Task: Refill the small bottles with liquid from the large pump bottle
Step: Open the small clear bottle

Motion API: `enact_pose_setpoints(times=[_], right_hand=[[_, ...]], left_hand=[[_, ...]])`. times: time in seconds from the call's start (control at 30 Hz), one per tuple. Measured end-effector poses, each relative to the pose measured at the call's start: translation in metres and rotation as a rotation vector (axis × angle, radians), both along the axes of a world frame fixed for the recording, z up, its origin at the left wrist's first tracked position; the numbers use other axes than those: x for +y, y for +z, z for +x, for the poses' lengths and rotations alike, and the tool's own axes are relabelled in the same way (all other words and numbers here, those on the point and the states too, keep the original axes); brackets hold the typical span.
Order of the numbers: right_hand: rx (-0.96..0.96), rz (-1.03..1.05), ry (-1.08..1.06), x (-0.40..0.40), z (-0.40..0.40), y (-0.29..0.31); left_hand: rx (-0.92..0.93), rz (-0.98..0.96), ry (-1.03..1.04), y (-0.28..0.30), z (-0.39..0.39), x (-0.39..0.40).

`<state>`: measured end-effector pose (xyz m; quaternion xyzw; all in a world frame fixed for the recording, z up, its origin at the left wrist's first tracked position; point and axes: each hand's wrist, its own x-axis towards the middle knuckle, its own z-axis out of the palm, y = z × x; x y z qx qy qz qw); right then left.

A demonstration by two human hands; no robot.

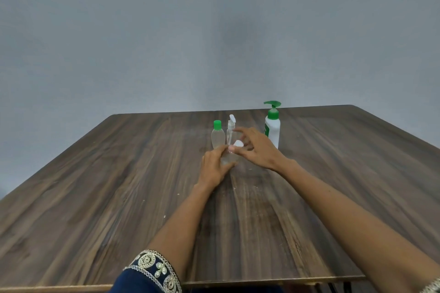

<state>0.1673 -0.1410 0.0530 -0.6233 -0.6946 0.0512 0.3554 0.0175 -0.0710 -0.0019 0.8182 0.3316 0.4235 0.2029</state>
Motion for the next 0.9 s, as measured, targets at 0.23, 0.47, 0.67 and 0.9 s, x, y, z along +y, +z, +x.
enact_pose_setpoints(times=[0.23, 0.47, 0.67, 0.9], right_hand=[[-0.264, -0.11, 0.036, 0.01, 0.004, 0.008], [-0.293, -0.181, -0.035, 0.013, 0.006, 0.016], [-0.439, -0.155, 0.067, 0.009, 0.004, 0.026], [-0.706, 0.049, 0.148, 0.007, 0.014, 0.022]], left_hand=[[0.024, -0.01, 0.009, 0.004, 0.003, 0.001], [0.052, -0.025, 0.01, 0.007, 0.003, 0.0], [0.102, -0.074, -0.001, 0.011, 0.002, 0.003], [0.221, -0.199, -0.107, 0.017, 0.002, 0.009]])
